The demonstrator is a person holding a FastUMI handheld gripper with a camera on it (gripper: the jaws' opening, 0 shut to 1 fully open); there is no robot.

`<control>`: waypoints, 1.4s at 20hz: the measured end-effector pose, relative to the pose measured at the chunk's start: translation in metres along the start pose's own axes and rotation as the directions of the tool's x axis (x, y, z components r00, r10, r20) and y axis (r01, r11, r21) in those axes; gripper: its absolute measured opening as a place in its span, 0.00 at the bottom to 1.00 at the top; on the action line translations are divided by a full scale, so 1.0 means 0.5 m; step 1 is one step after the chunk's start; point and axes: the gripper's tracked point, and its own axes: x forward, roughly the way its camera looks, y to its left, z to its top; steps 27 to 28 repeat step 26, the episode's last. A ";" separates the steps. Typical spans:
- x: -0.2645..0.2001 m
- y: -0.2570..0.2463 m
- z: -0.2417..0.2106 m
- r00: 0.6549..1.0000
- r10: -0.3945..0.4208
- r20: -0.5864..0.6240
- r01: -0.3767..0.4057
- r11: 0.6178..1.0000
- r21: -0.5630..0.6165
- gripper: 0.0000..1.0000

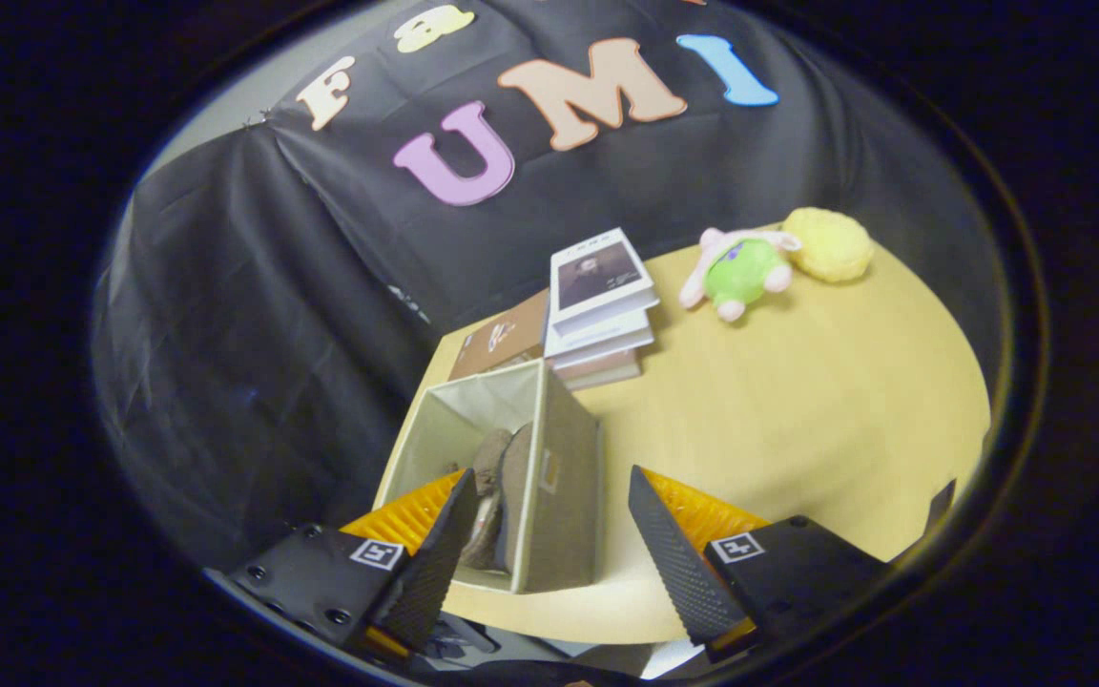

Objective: Open the storage box then place both shoes into the box .Put the left shoe in first, then the right shoe, with the right side of both shoes facing outward in a uniform manner.

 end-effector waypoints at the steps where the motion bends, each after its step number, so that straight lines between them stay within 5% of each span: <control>1: -0.010 -0.022 0.013 0.999 -0.017 0.039 0.017 1.000 -0.015 1.00; 7: -0.098 -0.131 0.108 0.942 -0.096 0.320 0.112 0.993 -0.029 1.00; 16: -0.245 -0.225 0.216 0.787 -0.184 0.588 0.340 0.926 -0.166 1.00; 28: -0.294 -0.258 0.241 0.779 -0.144 0.610 0.318 0.930 -0.186 1.00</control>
